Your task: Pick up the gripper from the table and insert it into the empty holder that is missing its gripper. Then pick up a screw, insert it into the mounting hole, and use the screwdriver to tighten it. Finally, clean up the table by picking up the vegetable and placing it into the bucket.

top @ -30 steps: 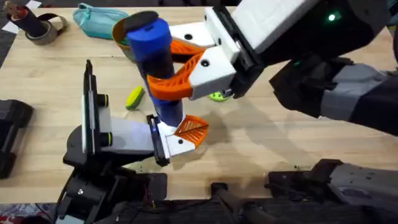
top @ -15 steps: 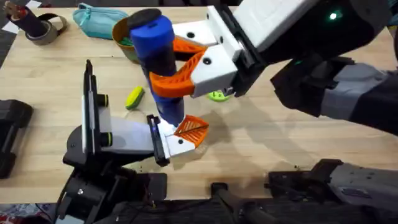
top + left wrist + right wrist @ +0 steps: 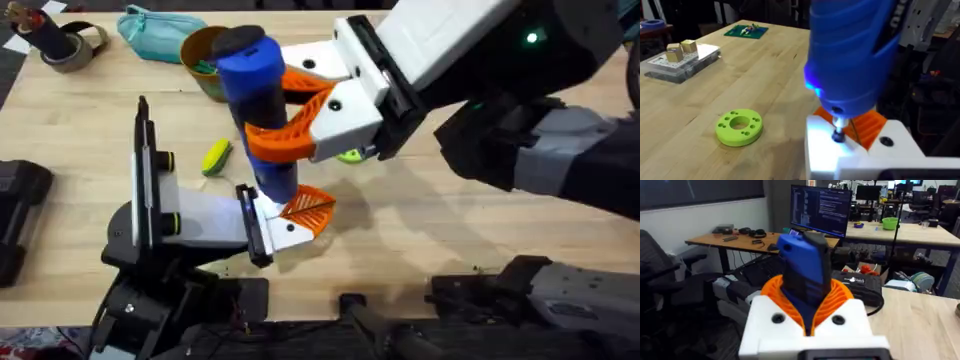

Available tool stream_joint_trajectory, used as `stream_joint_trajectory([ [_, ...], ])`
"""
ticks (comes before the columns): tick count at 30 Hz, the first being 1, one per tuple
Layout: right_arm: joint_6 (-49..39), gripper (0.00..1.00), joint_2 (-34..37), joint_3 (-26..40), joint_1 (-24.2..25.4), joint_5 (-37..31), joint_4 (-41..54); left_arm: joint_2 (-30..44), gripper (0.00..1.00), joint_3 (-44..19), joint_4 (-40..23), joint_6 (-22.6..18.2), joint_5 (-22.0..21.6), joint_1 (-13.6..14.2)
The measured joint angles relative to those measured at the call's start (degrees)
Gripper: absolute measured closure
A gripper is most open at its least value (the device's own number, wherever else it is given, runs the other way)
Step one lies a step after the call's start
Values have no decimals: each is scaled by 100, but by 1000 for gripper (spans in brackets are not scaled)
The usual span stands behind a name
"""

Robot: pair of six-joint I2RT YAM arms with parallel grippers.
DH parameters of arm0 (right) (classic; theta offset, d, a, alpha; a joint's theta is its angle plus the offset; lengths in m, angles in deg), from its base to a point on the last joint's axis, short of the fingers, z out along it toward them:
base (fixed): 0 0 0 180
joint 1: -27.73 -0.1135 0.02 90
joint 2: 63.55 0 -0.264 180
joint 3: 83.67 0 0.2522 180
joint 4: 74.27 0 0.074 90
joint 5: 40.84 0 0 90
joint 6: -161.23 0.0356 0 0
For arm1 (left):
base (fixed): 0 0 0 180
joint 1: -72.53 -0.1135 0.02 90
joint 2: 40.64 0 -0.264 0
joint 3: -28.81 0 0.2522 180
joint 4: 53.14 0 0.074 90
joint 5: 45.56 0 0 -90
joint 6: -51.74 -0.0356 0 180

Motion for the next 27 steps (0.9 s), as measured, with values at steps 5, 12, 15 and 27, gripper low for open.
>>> stream_joint_trajectory([
  [5,1,964,0,-2,-4,0,0,-2,988,0,0,0,0,0],
  [12,-1,963,0,-4,-11,0,20,-2,988,0,0,0,0,0],
  [15,-1,964,0,-5,-29,-5,23,0,988,0,0,0,0,0],
  [27,-3,964,0,-16,-69,-31,33,-2,988,0,0,0,2,0],
])
